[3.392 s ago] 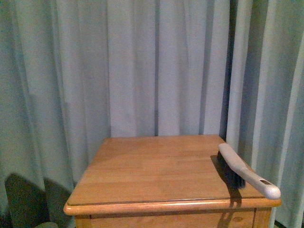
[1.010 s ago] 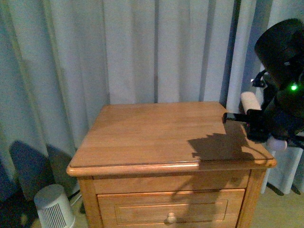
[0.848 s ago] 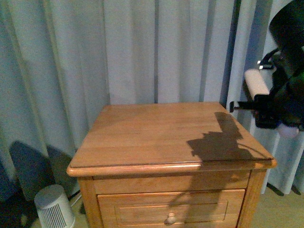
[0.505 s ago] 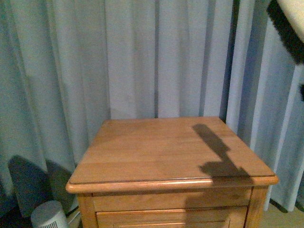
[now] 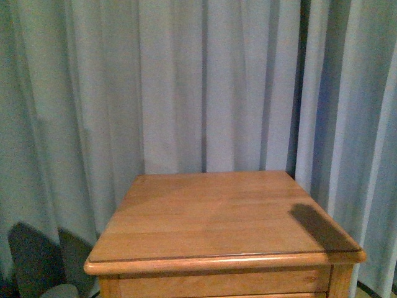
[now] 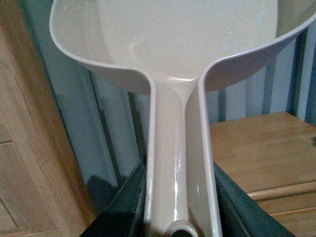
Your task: Clean up trash
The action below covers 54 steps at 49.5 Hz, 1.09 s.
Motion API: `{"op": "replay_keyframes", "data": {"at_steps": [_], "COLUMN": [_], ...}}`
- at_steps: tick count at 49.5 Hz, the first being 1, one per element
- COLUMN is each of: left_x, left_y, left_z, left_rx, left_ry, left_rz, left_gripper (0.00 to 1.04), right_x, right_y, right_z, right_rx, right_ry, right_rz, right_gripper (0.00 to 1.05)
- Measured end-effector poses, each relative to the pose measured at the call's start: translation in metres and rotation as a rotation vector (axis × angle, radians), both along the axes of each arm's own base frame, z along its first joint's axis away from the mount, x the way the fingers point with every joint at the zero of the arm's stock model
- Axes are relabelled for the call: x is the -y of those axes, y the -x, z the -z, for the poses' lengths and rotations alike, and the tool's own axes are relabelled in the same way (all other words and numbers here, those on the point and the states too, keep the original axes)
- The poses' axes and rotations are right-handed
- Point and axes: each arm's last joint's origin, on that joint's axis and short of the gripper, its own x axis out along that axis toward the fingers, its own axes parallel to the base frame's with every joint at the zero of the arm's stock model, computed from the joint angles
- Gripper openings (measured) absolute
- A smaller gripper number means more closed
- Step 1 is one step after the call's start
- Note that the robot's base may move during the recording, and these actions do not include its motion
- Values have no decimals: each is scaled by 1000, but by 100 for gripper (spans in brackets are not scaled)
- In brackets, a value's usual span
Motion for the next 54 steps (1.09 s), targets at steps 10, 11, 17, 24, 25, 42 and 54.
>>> {"op": "replay_keyframes", "data": {"at_steps": [10,11,17,24,25,42,54], "left_x": [0,0,0,0,0,0,0], "left_y": [0,0,0,0,0,0,0], "left_z": [0,0,0,0,0,1,1], "left_rx": [0,0,0,0,0,0,0], "left_ry": [0,0,0,0,0,1,0], "left_rz": [0,0,1,0,0,-5,0], "left_gripper": [28,28,28,28,28,28,28], "right_x": [4,5,5,5,5,5,5], "right_y": [3,3,3,3,3,2,2], "right_z": [11,11,12,12,12,13,13], "right_rx": [-10,-16,-24,-23,-22,-25,-26], "right_ry": [-26,-32,-44,-52,-54,-56,-56], "right_rz": [26,33,42,42,43,40,46], "right_gripper": [19,19,19,19,19,19,19]}}
